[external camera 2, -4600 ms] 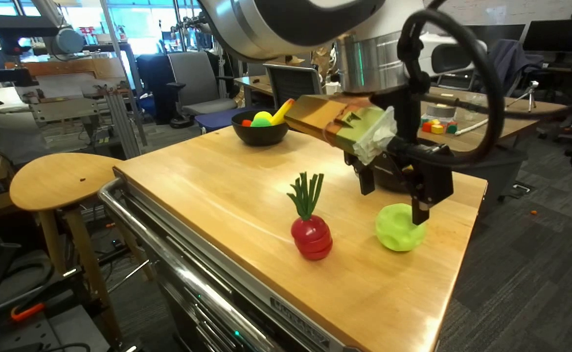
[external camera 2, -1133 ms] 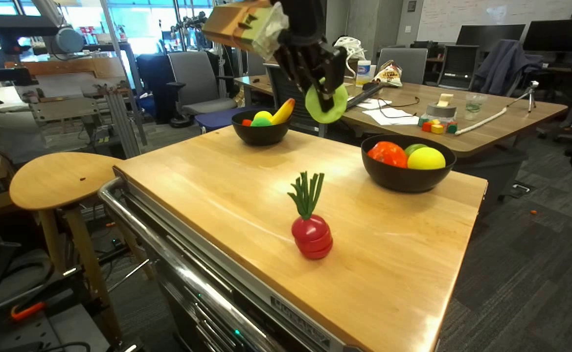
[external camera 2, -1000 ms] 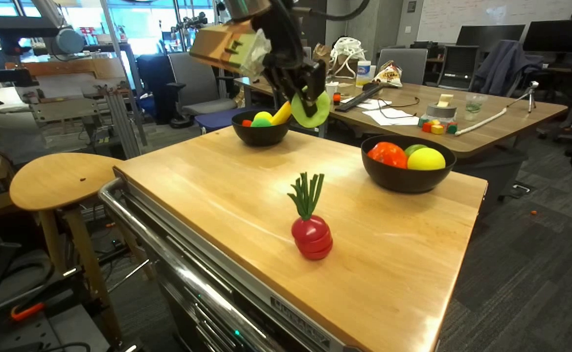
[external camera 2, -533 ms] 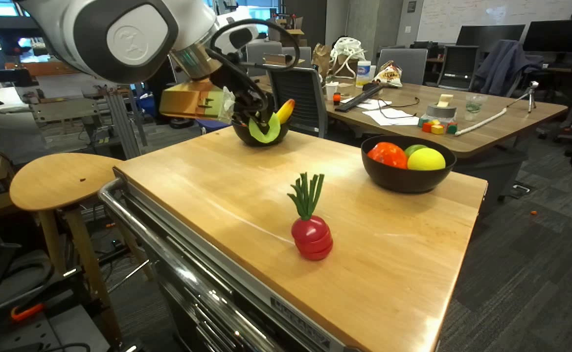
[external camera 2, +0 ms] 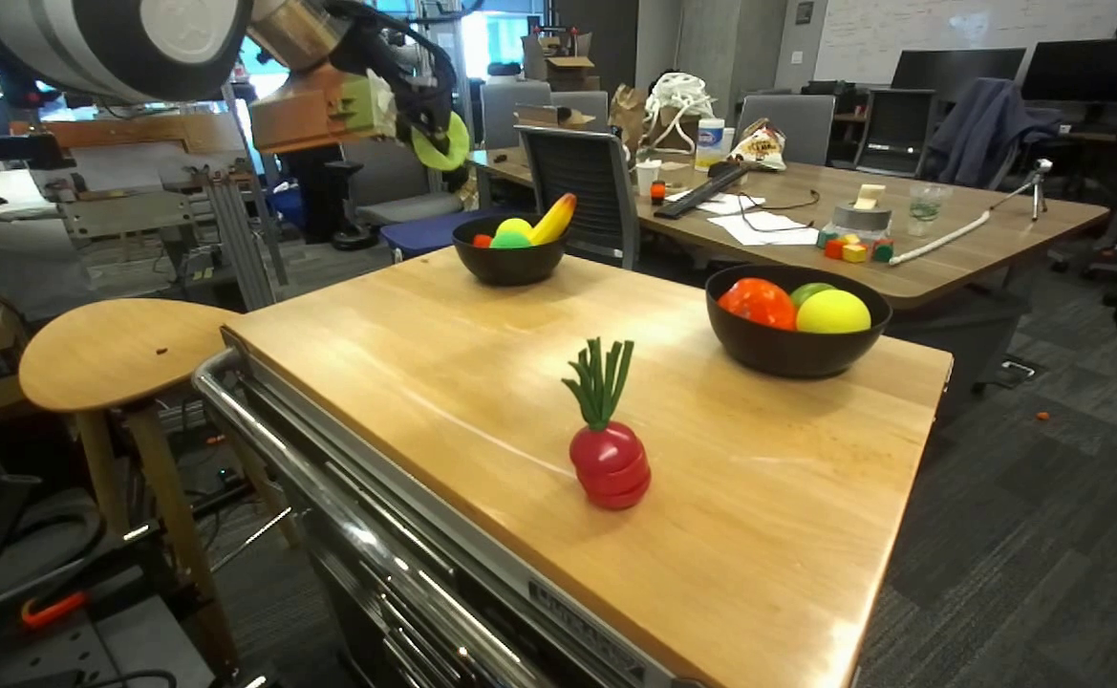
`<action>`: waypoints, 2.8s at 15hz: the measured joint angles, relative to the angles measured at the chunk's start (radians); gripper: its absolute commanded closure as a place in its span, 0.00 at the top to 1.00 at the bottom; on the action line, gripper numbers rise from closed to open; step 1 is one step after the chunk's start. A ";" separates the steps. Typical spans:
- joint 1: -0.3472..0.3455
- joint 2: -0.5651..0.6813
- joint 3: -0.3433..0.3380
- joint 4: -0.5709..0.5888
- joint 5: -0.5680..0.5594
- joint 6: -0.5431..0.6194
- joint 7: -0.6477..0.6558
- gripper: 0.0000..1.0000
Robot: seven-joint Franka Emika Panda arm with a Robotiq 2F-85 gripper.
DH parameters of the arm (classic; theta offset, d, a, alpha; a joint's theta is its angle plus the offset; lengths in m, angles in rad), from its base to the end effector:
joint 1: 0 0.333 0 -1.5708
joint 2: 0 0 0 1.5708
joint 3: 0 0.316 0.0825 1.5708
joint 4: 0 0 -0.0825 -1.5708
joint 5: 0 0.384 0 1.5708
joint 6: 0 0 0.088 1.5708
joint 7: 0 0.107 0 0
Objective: Place the fruits and vegetables in the two black bowls
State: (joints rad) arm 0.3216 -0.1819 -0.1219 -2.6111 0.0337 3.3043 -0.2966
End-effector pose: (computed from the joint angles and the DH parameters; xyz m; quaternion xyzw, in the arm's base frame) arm 0.4675 0.0900 0.4202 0.8830 0.2031 0.4231 0.0055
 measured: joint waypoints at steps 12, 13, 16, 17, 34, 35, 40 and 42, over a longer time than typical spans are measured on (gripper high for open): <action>0.334 -0.005 -0.412 0.280 0.029 -0.195 0.119 0.07; 0.292 0.026 -0.398 0.308 0.014 -0.220 0.152 0.07; 0.143 0.136 -0.343 0.406 -0.159 -0.303 0.356 0.07; 0.112 0.169 -0.338 0.445 -0.230 -0.346 0.434 0.07; -0.075 0.294 0.103 0.643 -0.687 -0.990 0.964 0.07; -0.080 0.303 0.113 0.644 -0.687 -0.990 0.960 0.07; -0.086 0.355 0.138 0.675 -0.687 -0.989 0.946 0.07; -0.086 0.376 0.142 0.694 -0.687 -0.986 0.942 0.08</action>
State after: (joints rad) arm 0.2357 0.1943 0.0199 -1.9166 -0.6531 2.3180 0.6453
